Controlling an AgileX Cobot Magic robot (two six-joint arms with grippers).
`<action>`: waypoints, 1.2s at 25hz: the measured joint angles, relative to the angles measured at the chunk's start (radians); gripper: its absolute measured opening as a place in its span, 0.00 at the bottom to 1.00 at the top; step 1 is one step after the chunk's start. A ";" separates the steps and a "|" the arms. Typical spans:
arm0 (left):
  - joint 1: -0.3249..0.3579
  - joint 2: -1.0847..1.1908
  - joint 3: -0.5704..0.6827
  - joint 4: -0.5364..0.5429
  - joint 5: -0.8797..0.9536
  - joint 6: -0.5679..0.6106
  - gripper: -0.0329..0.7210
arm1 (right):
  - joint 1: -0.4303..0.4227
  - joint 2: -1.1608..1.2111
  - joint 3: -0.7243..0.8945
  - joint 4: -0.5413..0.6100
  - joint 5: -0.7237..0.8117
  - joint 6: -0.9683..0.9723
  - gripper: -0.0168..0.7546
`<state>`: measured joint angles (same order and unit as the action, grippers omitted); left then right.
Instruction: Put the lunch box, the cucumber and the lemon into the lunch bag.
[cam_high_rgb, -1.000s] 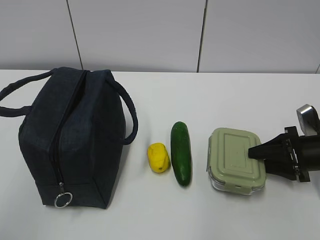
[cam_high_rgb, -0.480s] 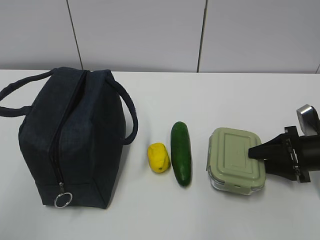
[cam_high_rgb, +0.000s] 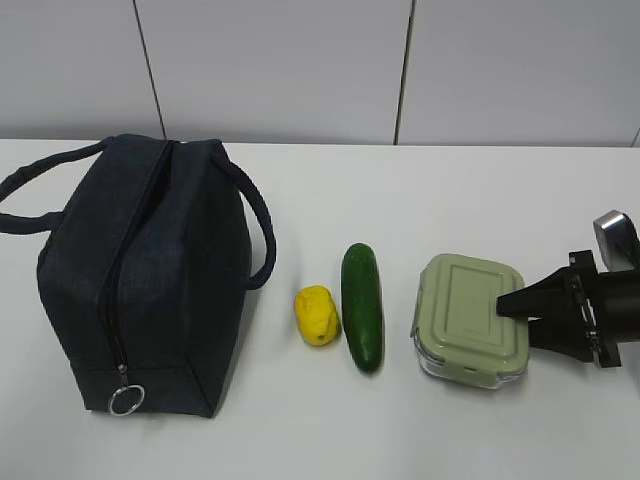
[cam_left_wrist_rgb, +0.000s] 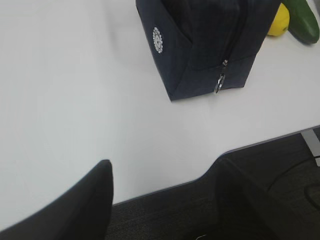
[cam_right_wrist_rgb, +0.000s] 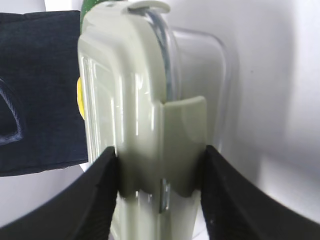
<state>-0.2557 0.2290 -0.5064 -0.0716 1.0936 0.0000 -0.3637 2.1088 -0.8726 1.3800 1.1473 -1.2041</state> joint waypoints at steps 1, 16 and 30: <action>0.000 0.000 0.000 0.000 0.000 0.000 0.64 | 0.000 0.000 0.000 0.000 0.000 0.000 0.50; 0.000 0.000 0.000 0.000 0.000 0.000 0.64 | 0.000 0.000 0.000 0.000 0.000 0.001 0.50; 0.000 0.000 0.000 0.000 0.000 0.000 0.64 | 0.000 0.000 0.000 0.000 0.000 0.011 0.48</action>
<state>-0.2557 0.2290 -0.5064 -0.0716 1.0936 0.0000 -0.3637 2.1088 -0.8726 1.3800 1.1473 -1.1931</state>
